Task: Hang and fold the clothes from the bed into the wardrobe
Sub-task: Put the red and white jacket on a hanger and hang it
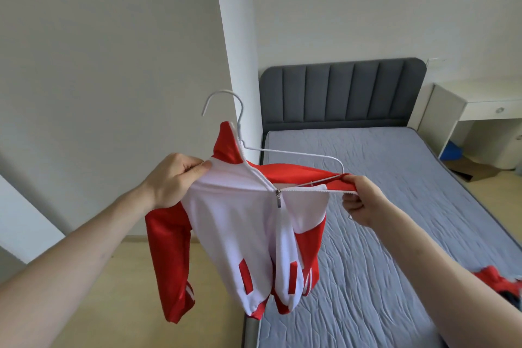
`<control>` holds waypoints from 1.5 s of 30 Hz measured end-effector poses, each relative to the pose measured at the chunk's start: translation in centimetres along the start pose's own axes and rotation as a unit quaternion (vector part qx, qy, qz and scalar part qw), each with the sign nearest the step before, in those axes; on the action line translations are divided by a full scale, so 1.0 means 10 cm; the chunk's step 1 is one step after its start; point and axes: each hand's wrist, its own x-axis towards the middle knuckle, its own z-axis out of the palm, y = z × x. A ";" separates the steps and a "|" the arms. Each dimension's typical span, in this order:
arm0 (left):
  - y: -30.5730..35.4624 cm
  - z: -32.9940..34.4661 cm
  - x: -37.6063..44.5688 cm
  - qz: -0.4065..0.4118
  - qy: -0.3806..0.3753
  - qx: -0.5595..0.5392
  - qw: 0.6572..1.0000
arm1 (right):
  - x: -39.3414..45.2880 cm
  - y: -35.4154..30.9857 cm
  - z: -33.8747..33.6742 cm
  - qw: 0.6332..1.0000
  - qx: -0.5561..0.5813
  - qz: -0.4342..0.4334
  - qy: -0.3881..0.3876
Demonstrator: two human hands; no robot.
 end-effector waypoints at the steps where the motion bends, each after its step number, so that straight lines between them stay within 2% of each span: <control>1: 0.01 0.02 -0.02 -0.003 -0.011 -0.034 0.999 | 0.00 -0.02 -0.01 1.000 0.005 0.019 -0.018; 4: 0.01 0.06 -0.06 -0.013 -0.037 -0.081 0.996 | -0.02 -0.05 -0.04 0.996 0.010 0.059 -0.062; 9: -0.09 0.02 -0.10 -0.003 -0.011 -0.004 1.000 | -0.07 -0.01 -0.03 0.997 0.003 0.048 -0.062; 14: -0.18 -0.05 -0.09 0.025 0.003 0.117 0.993 | -0.16 -0.04 0.11 0.999 -0.012 -0.039 0.019; 17: -0.24 -0.07 -0.08 0.019 0.003 0.127 0.992 | -0.22 -0.11 0.19 0.995 -0.039 -0.083 0.042; 19: -0.26 -0.05 -0.09 -0.001 -0.040 0.182 0.983 | -0.26 -0.19 0.26 0.993 -0.034 -0.107 0.044; 21: -0.26 0.03 -0.11 -0.008 -0.082 0.283 0.956 | -0.34 -0.29 0.38 0.988 -0.053 -0.137 0.048; 22: -0.28 0.08 -0.11 -0.011 -0.082 0.296 0.952 | -0.38 -0.34 0.46 0.984 -0.076 -0.151 0.047; 26: -0.35 0.21 -0.01 -0.064 0.030 0.192 0.979 | -0.60 -0.44 0.78 0.968 -0.159 -0.192 -0.009; 28: -0.32 0.29 0.05 -0.072 0.053 0.151 0.985 | -0.78 -0.43 1.00 0.953 -0.198 -0.221 -0.061; 33: -0.21 0.48 0.15 -0.083 0.089 0.067 0.990 | -1.19 -0.12 1.48 0.870 -0.333 -0.288 -0.223; 36: -0.19 0.50 0.19 -0.077 0.075 -0.025 0.994 | -1.20 0.23 1.56 0.803 -0.432 -0.280 -0.300; 38: -0.21 0.48 0.17 -0.081 0.068 -0.049 0.993 | -1.11 0.38 1.50 0.771 -0.485 -0.259 -0.320; 42: -0.34 0.40 0.03 -0.096 0.092 -0.116 0.984 | -0.97 0.42 1.21 0.752 -0.519 -0.183 -0.363; 45: -0.41 0.30 -0.06 -0.105 0.112 -0.153 0.976 | -0.93 0.43 1.06 0.732 -0.535 -0.192 -0.376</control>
